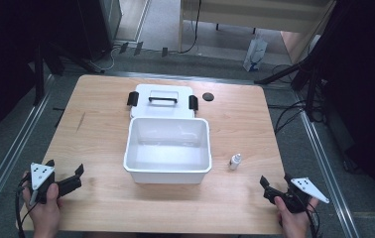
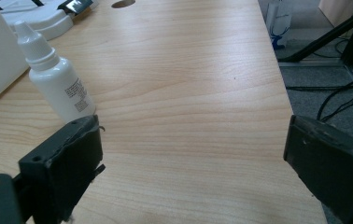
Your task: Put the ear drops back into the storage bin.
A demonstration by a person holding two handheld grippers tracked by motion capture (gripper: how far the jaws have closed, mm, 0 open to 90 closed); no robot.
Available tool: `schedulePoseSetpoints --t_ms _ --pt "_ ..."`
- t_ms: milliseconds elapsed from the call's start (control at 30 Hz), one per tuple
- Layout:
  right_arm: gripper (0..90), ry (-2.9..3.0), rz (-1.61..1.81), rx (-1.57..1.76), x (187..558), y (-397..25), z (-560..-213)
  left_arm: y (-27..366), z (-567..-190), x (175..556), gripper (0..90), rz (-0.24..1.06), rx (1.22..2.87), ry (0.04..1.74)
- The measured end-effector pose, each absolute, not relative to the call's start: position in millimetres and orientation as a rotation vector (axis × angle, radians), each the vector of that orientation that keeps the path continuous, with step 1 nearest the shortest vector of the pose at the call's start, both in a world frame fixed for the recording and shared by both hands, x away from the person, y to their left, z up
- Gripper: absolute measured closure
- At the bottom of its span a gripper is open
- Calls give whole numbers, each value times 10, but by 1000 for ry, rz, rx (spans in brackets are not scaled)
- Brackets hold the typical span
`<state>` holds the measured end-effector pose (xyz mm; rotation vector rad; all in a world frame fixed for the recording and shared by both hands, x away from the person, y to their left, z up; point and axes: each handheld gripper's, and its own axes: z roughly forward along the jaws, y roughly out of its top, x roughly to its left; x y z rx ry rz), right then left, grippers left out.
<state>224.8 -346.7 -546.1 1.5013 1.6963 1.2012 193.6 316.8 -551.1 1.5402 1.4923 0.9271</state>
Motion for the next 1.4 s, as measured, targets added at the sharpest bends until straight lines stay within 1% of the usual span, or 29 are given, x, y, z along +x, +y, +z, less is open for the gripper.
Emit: schedulePoseSetpoints --t_ms 233,267,333,567,800,933,1167,1400 --pt "61 1689 1200 1500 2242 -3465 -5461 3165 -5510 1935 64 924 1546 1486" --pt "71 1691 1193 1491 2241 -3456 -5460 3165 -5510 1934 64 924 1545 1486" --pt "122 1702 1179 1483 2243 -3440 -5459 3166 -5511 1933 64 925 1542 1486" --pt "124 1787 1141 1499 2310 -3419 -5464 3152 -5510 1937 64 937 1550 1485" --pt "123 2019 911 1451 2383 -3352 -5449 3162 -5510 1940 64 931 1545 1481" --pt "124 2086 855 1426 2428 -3335 -5374 3162 -5509 1945 64 933 1547 1480" --pt "125 2278 691 1320 2599 -3246 -5121 3164 -5510 1953 64 933 1540 1481" --pt "128 2483 517 1165 2802 -3056 -4882 3173 -5508 1955 64 927 1535 1484"
